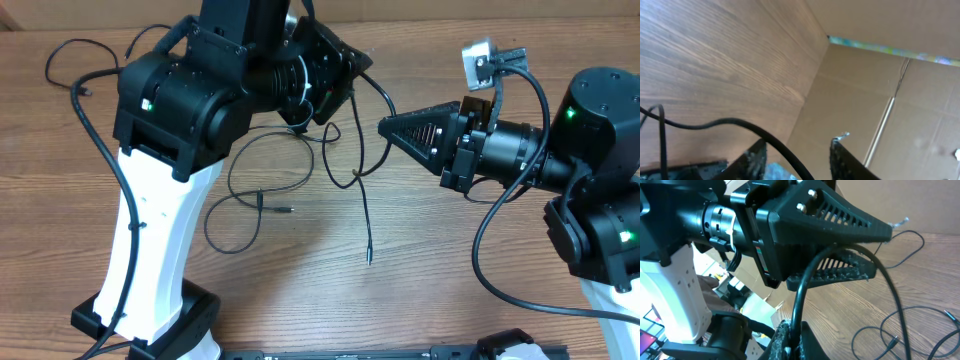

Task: Untangle cables

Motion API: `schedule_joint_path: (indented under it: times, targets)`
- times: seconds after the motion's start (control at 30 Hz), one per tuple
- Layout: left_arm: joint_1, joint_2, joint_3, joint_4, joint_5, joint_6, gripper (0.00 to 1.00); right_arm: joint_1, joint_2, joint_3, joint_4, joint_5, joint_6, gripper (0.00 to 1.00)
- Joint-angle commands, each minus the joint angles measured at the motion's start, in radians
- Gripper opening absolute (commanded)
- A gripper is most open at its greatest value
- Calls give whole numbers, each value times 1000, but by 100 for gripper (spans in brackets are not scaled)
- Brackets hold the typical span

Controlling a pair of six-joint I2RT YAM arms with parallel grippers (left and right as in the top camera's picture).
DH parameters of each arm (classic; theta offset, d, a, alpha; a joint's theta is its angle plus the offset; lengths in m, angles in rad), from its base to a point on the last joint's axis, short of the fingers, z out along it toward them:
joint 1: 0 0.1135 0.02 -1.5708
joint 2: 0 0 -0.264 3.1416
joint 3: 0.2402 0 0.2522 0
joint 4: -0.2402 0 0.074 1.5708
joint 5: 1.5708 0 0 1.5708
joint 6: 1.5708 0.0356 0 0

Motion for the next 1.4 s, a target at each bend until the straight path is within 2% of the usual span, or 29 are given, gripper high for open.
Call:
schedule_joint_path:
  times: [0.0, 0.23, 0.43, 0.5, 0.6, 0.63, 0.67, 0.83, 0.97, 1.1, 1.23, 1.3, 1.37]
  targets:
    - [2, 11, 2, 4, 59, -14, 35, -1, -2, 4, 7, -15, 4, 4]
    - [2, 11, 2, 2, 55, -13, 4, -1, -2, 4, 7, -14, 4, 4]
    - [3, 11, 2, -3, 55, -13, 5, -1, -2, 4, 3, -14, 4, 4]
    - [3, 11, 2, -3, 53, -13, 24, -1, -2, 4, 0, -14, 3, 4]
    - [13, 11, 2, 2, 51, -14, 26, -1, -2, 4, -5, -15, -5, 4]
    - [22, 11, 2, 2, 56, -15, 30, -1, -2, 4, -5, -17, -13, 4]
    - [32, 11, 2, 2, 71, -18, 39, -1, -2, 4, -5, -31, -32, 4]
    - [73, 11, 2, 2, 215, -16, 37, -1, -2, 4, -3, -44, -50, 4]
    - [74, 11, 2, -2, 224, -13, 37, -1, -2, 4, 19, -62, -49, 4]
    - [74, 11, 2, -2, 272, -14, 45, -1, -2, 4, 51, -89, -49, 4]
    - [74, 11, 2, -2, 346, -13, 45, -1, -2, 4, 60, -89, -49, 4]
    - [74, 11, 2, -2, 351, -13, 42, -1, -2, 4, 67, -90, -49, 4]
    - [74, 11, 2, -3, 343, -13, 34, -1, -2, 4, 69, -96, -48, 4]
